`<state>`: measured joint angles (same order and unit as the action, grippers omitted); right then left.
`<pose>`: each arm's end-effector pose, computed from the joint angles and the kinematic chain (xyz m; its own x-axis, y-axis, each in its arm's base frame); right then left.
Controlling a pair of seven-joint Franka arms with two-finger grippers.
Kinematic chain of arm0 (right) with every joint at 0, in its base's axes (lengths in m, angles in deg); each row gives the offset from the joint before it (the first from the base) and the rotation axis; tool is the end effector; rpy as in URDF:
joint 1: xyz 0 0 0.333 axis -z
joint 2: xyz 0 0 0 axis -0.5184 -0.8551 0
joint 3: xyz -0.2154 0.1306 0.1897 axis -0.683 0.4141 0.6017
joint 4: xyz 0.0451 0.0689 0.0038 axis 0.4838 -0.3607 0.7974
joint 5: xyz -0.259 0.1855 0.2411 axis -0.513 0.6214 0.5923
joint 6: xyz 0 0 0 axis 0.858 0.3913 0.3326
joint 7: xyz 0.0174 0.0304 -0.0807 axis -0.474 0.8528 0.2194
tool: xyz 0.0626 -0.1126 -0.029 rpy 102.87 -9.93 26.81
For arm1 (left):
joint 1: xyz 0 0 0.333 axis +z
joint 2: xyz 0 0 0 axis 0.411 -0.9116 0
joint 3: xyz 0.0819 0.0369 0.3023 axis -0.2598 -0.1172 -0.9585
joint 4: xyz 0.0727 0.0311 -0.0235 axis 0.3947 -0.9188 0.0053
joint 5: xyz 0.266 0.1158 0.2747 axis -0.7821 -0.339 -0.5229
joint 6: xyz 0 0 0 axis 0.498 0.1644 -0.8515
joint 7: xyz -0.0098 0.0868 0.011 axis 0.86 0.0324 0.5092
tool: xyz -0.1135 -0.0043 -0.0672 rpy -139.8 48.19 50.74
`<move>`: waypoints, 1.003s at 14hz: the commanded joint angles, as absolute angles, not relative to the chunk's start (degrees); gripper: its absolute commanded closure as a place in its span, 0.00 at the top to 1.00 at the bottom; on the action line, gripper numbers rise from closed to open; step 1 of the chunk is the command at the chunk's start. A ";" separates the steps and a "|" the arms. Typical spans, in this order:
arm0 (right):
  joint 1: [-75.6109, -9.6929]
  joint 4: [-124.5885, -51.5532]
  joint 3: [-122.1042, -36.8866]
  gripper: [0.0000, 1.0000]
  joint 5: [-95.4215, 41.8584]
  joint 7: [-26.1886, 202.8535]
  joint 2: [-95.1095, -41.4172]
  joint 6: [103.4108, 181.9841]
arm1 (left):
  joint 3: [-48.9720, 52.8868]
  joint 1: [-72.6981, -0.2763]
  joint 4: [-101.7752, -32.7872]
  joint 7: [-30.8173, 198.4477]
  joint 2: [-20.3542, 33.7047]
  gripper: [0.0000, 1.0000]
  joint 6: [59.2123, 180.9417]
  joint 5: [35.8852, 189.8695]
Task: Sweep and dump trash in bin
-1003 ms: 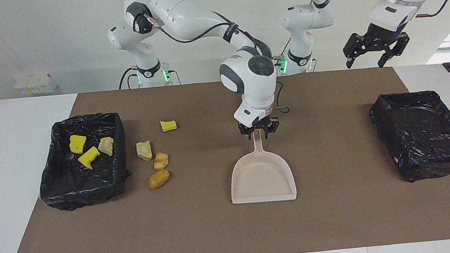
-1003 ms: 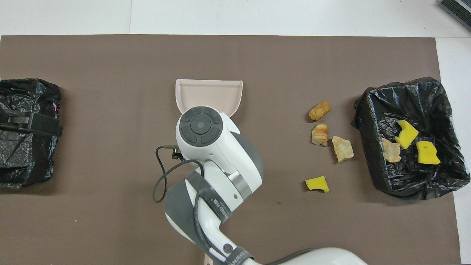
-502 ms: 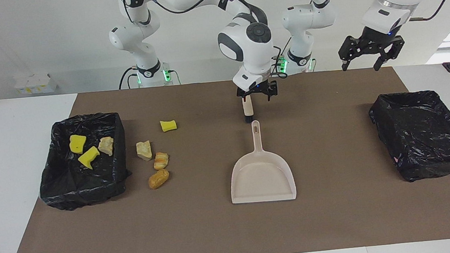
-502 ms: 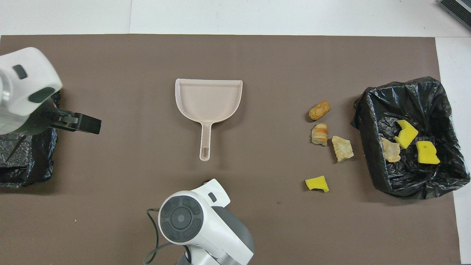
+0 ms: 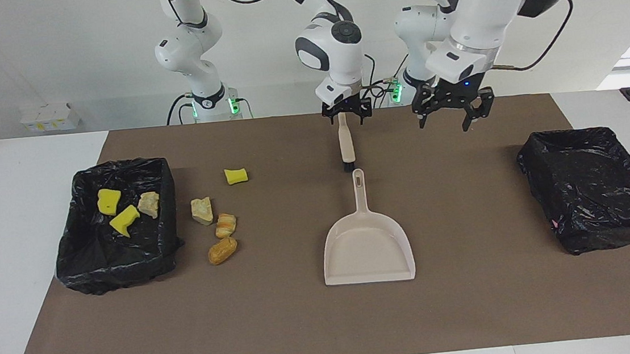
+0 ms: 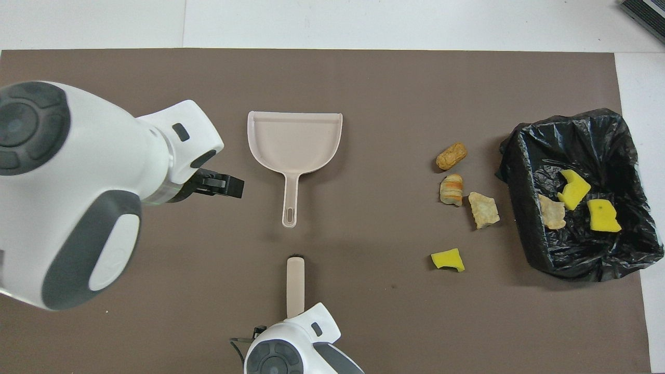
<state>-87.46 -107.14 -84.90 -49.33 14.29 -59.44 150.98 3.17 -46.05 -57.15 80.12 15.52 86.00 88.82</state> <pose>0.2863 0.4734 0.3187 0.9668 -0.2207 -0.1289 -0.2208 -0.9752 0.0136 0.5246 -0.2583 0.5341 0.9684 -0.2406 0.0659 -0.2432 -0.9693 0.0355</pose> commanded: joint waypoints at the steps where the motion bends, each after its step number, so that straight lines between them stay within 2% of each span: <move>1: -88.27 -110.17 -85.03 0.72 -47.44 13.19 -58.11 153.24 | 2.18 -51.41 -58.01 88.20 10.78 1.00 92.50 88.53; 5: -88.79 -110.53 -85.03 0.65 -47.35 14.59 -58.02 153.16 | 2.18 -55.82 -58.97 94.20 4.09 1.00 99.71 88.53; 6: -88.80 -110.53 -85.03 0.57 -47.35 15.37 -58.02 152.98 | 2.18 -55.82 -60.46 94.65 3.73 1.00 102.43 88.53; 7: -88.80 -110.53 -85.03 0.43 -47.35 15.99 -58.02 152.63 | 2.27 -56.00 -62.39 95.17 3.29 1.00 105.07 88.53; 9: -88.80 -110.53 -85.03 0.09 -47.35 16.35 -58.11 152.45 | 2.18 -56.96 -65.82 95.79 3.20 1.00 109.47 88.53; 10: -88.80 -110.27 -85.03 0.00 -47.35 16.87 -58.19 152.37 | 2.18 -56.97 -66.88 95.71 3.37 1.00 110.27 88.53; 11: -88.71 -109.57 -85.03 0.00 -47.35 17.49 -58.37 151.67 | 2.18 -56.62 -67.07 95.62 3.46 1.00 110.19 88.53; 14: -87.40 -105.53 -85.38 0.00 -48.22 17.41 -58.90 142.90 | 2.18 -55.74 -67.59 95.00 3.12 1.00 111.06 88.53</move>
